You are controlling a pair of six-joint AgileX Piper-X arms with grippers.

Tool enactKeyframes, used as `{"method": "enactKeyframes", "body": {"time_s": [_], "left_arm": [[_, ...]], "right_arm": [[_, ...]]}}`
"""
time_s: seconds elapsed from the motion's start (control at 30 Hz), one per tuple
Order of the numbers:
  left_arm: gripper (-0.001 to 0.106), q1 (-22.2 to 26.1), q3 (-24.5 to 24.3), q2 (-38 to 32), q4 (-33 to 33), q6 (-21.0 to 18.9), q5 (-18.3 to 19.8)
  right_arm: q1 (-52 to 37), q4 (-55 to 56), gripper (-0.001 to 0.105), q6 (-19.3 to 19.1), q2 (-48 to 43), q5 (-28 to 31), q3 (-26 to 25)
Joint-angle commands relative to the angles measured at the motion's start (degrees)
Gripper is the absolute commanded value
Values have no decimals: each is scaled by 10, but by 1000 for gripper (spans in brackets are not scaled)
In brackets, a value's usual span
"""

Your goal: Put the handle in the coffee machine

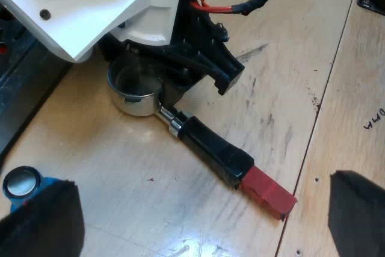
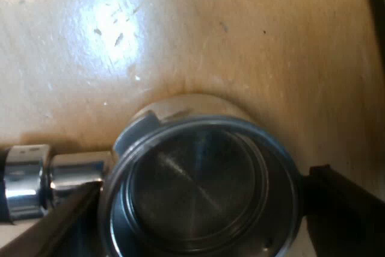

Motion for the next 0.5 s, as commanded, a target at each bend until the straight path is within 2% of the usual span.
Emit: {"method": "enactKeyframes", "body": {"time_s": [0.03, 0.1, 0.23, 0.4, 0.47, 0.5], "left_arm": [[84, 0, 0, 0, -7, -5, -5], [84, 0, 0, 0, -7, -5, -5], [84, 0, 0, 0, -7, -5, -5], [84, 0, 0, 0, -7, -5, -5], [84, 0, 0, 0, -7, -5, -5], [84, 0, 0, 0, -7, -5, -5]], "right_arm": [[-1, 2, 69, 0, 0, -8, 4], [-1, -1, 68, 0, 0, -8, 4], [-1, -7, 61, 0, 0, -8, 4], [-1, -8, 34, 0, 0, -8, 4], [-1, -6, 17, 2, 0, -8, 4], [-1, -5, 14, 4, 0, -8, 4]]}}
